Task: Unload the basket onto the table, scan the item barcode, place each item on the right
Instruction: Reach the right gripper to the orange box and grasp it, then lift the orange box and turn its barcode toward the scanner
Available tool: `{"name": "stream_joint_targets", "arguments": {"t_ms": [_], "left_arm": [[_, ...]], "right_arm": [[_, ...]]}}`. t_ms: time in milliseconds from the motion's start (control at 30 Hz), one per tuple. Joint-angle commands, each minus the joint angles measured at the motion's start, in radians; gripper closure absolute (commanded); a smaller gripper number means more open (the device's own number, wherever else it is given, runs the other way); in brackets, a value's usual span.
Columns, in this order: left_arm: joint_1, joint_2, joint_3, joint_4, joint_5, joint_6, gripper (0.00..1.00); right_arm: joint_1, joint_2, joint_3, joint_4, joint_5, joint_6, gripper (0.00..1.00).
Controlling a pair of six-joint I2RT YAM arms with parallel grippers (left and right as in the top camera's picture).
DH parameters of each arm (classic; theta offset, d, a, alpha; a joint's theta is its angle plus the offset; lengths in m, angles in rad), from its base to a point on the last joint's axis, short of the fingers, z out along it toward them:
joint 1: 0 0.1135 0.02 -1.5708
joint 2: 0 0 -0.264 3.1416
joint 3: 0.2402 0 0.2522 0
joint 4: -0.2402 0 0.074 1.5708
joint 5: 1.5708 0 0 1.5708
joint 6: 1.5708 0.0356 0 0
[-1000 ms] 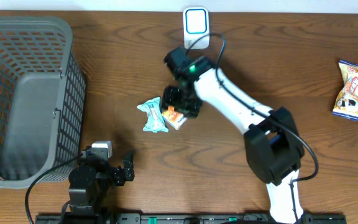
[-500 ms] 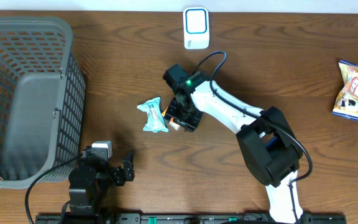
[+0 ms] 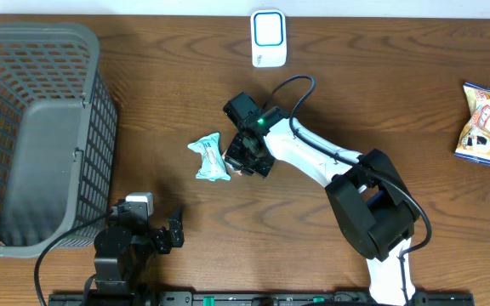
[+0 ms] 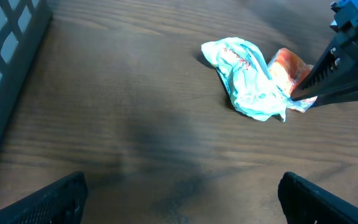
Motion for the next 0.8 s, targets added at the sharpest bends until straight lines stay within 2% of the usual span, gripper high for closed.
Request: {"name": "stream_joint_targets", "arguments": {"t_ms": [0,100,300,467,667,700,767], "left_arm": [[0.002,-0.002,-0.013,-0.002,0.012,-0.009,0.02],[0.002,-0.002,-0.013,-0.002,0.012,-0.009,0.02],[0.002,-0.002,-0.013,-0.002,0.012,-0.009,0.02],[0.002,-0.002,-0.013,-0.002,0.012,-0.009,0.02],[0.002,-0.002,-0.013,-0.002,0.012,-0.009,0.02],[0.002,-0.002,-0.013,-0.002,0.012,-0.009,0.02],[0.002,-0.002,-0.013,-0.002,0.012,-0.009,0.02]], "right_arm": [[-0.021,-0.023,-0.031,0.001,0.121,-0.277,0.99],[-0.042,-0.121,-0.03,0.006,0.149,-0.489,0.99],[-0.037,-0.431,-0.031,-0.013,0.27,-0.893,0.99],[-0.018,-0.631,-0.031,0.018,0.278,-1.211,0.99],[-0.018,-0.753,-0.031,0.018,0.253,-1.258,0.99],[-0.018,-0.769,-0.031,0.019,0.219,-1.307,0.99],[-0.018,-0.798,-0.031,0.014,0.05,-1.528,0.99]]}}
